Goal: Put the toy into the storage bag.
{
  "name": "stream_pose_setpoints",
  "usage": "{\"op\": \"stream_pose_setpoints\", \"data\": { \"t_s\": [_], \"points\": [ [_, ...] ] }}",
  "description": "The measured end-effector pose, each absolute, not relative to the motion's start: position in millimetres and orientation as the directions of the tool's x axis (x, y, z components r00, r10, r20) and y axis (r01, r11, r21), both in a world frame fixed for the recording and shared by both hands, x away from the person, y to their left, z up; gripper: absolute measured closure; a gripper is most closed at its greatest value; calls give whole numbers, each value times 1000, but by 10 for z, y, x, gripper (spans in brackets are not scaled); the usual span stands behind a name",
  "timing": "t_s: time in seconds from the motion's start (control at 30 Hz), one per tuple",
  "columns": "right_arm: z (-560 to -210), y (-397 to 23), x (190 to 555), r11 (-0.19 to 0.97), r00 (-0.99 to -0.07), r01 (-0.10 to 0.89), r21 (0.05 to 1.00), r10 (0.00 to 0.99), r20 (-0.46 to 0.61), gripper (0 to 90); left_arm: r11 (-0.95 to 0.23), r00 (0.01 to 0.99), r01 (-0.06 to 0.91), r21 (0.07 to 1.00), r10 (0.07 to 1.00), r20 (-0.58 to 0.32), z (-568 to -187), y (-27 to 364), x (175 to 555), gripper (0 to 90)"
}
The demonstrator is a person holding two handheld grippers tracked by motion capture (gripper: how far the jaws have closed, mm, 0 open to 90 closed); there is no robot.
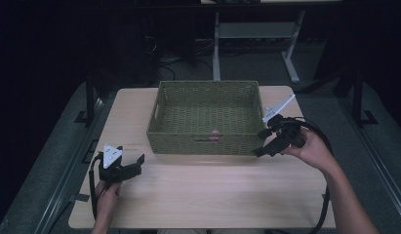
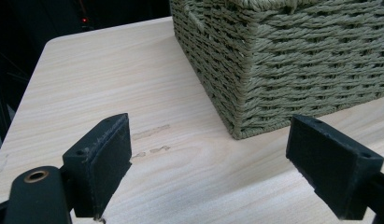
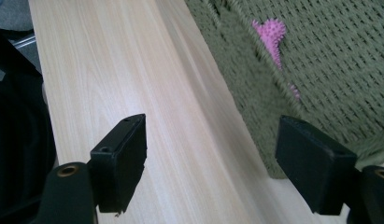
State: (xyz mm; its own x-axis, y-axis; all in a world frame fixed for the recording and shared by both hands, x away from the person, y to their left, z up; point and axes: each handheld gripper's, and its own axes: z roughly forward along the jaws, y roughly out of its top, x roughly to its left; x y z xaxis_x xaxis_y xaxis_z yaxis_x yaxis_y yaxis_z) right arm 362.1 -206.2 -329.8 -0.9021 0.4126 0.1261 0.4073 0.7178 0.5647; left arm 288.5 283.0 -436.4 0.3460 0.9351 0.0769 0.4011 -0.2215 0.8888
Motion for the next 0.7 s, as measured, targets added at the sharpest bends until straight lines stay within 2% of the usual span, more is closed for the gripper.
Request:
{"op": "stream_pose_setpoints", "data": {
  "t_s": [0.7],
  "points": [
    [-3625, -2284, 3290, 693, -882, 442, 570, 451, 135, 249, -234, 352, 401, 886, 932, 87, -4369, 2799, 2863, 136]
  ]
}}
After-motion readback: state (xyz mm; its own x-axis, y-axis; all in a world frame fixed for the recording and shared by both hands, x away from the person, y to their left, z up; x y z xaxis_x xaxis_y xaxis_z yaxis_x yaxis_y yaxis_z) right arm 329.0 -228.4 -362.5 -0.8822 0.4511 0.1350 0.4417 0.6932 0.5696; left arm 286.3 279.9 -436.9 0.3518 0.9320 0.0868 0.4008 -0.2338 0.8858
